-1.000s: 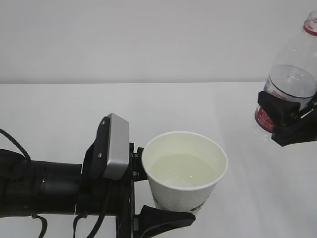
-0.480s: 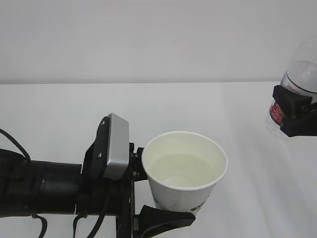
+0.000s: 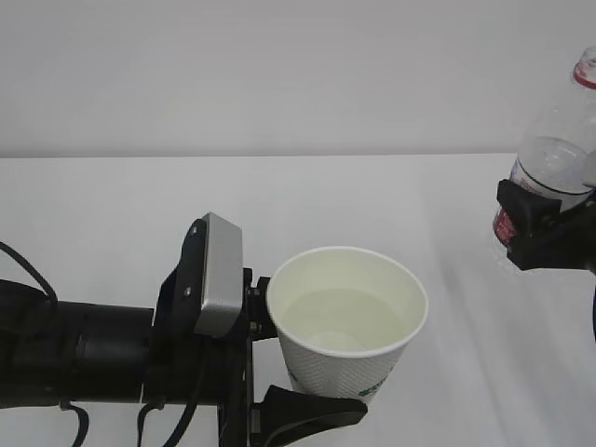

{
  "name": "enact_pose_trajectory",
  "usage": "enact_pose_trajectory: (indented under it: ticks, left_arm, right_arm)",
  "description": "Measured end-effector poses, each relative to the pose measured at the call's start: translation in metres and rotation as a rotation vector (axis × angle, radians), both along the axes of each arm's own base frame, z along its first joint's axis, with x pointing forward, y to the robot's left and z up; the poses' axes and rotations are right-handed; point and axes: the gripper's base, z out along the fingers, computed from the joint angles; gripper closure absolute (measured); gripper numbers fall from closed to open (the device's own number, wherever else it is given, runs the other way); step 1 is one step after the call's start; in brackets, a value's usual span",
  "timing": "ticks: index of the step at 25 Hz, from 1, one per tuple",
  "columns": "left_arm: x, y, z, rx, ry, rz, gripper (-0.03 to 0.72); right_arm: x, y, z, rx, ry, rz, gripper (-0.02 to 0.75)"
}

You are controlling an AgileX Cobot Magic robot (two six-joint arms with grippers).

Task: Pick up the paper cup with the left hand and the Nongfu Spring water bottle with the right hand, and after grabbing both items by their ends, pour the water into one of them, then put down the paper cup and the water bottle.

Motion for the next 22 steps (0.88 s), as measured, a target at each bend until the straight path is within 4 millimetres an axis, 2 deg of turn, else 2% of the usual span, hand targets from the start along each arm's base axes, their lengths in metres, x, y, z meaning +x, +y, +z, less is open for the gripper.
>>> enact_pose_trajectory:
  ticks: [6,22]
  left_arm:
    - [0.000,0.000,0.000,0.000,0.000,0.000,0.139]
    - [0.000,0.000,0.000,0.000,0.000,0.000,0.139]
  right_arm:
    - [0.013,0.000,-0.018,0.006,0.032,-0.034,0.226]
    - [0.066,0.006,-0.031,0.031,0.024,-0.092,0.226]
